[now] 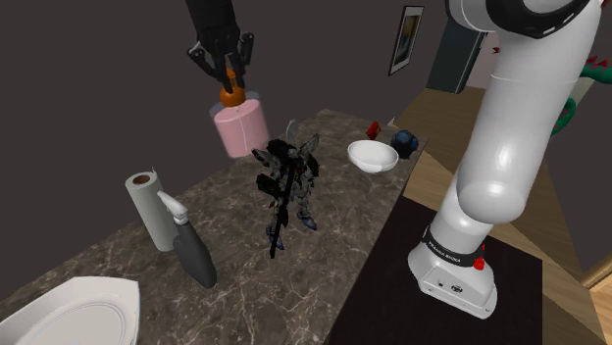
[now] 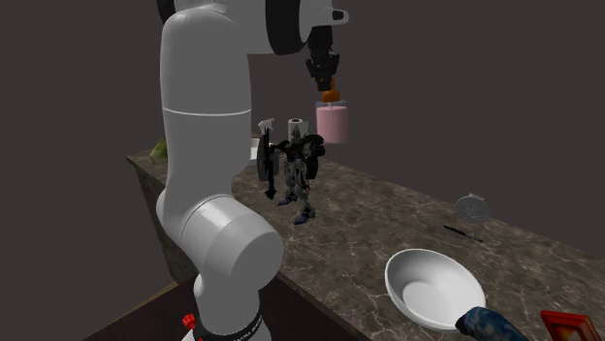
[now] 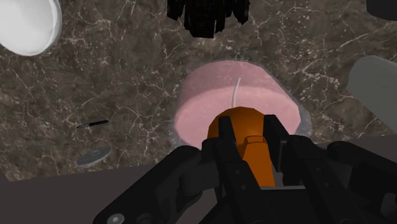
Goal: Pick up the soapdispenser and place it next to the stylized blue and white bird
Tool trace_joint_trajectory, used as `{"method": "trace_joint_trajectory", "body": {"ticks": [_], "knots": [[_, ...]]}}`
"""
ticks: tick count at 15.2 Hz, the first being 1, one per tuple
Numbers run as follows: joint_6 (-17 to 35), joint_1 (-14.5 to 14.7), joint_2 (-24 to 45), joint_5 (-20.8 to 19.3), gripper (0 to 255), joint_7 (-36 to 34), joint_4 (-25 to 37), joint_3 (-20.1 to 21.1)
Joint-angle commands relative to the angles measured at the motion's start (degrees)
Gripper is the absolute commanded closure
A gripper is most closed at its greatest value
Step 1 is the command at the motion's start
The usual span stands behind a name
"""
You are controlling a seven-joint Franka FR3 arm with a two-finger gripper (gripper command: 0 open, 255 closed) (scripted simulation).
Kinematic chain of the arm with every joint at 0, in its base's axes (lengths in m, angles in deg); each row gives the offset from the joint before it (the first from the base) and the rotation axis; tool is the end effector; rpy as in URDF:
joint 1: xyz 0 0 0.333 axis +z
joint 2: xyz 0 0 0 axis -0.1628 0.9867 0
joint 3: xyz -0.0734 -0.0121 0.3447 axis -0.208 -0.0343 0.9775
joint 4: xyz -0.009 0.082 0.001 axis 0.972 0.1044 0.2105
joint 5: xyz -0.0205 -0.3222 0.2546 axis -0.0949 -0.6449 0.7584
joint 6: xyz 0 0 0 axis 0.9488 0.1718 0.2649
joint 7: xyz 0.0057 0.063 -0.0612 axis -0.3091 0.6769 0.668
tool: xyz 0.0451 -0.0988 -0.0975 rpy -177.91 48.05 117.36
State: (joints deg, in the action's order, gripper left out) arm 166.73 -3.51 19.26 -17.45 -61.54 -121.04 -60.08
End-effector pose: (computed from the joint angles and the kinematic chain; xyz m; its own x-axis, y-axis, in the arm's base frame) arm 0.5267 0.2768 0.6107 0.9924 -0.1226 0.0125 -0.1227 -0.9734 0.1936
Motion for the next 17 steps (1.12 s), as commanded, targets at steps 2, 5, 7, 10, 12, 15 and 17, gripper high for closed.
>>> {"method": "trace_joint_trajectory", "body": {"ticks": [2,5,7,10,12,15,17], "knots": [[-2.80,0.50,1.11,-0.54,255,-0.02,3.74,0.21],[-5.62,1.01,2.28,-1.17,255,0.08,7.58,0.38],[-7.59,1.43,3.20,-1.67,255,0.13,10.36,0.50],[-8.23,0.48,2.19,-1.34,255,1.65,10.36,0.00],[-6.24,-2.04,-1.26,0.07,255,4.69,5.82,-1.28],[-3.71,-5.14,-5.66,1.64,255,9.31,0.15,-3.48],[-2.25,-6.82,-8.13,2.35,255,12.37,-3.03,-5.14]]}}
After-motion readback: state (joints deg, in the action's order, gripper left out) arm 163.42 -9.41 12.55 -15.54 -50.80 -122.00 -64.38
